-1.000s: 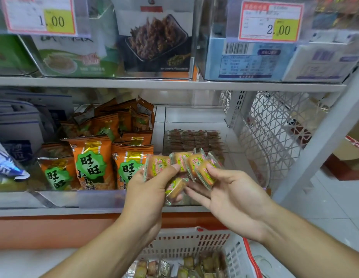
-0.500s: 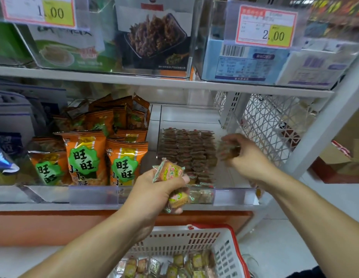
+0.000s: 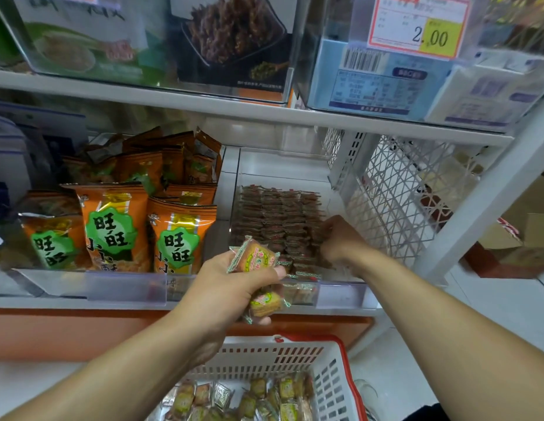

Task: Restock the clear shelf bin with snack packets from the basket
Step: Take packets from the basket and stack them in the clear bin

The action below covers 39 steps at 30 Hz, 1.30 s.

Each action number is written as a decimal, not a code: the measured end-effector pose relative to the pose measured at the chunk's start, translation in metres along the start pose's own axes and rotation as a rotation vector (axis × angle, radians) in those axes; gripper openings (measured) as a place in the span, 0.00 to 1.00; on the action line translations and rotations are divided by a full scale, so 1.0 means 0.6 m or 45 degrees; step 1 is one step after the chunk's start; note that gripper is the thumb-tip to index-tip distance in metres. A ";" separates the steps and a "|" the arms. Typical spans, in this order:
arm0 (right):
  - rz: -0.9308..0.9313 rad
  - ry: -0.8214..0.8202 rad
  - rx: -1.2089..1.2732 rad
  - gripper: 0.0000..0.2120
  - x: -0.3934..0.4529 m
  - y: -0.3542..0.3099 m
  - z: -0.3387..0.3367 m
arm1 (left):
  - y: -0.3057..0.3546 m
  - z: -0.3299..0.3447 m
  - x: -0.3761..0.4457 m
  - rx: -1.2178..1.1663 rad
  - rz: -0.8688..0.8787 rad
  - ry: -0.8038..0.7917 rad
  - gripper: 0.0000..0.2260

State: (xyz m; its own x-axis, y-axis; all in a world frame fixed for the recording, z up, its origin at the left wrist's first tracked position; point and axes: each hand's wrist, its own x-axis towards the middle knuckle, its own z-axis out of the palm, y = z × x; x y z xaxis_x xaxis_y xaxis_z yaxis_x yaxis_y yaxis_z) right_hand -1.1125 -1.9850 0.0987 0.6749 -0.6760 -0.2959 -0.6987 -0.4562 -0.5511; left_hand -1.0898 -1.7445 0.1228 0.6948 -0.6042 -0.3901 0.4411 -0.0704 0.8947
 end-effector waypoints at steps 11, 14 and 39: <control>-0.026 0.001 -0.036 0.51 0.016 -0.005 0.009 | 0.004 -0.003 -0.006 -0.047 -0.021 -0.041 0.14; -0.052 0.009 -0.131 0.47 0.024 0.002 0.012 | 0.003 -0.004 -0.007 -0.048 -0.038 -0.032 0.15; -0.619 -0.393 1.084 0.11 -0.178 -0.035 -0.050 | 0.018 -0.010 -0.021 -0.007 -0.120 -0.207 0.19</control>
State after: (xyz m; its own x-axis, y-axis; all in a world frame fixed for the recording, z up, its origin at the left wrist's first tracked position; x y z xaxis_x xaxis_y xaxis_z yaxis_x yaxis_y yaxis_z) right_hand -1.1769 -1.9209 0.1655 0.9555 -0.2946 -0.0148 -0.0148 0.0023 -0.9999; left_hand -1.0903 -1.7327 0.1358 0.5494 -0.7157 -0.4312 0.5034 -0.1284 0.8545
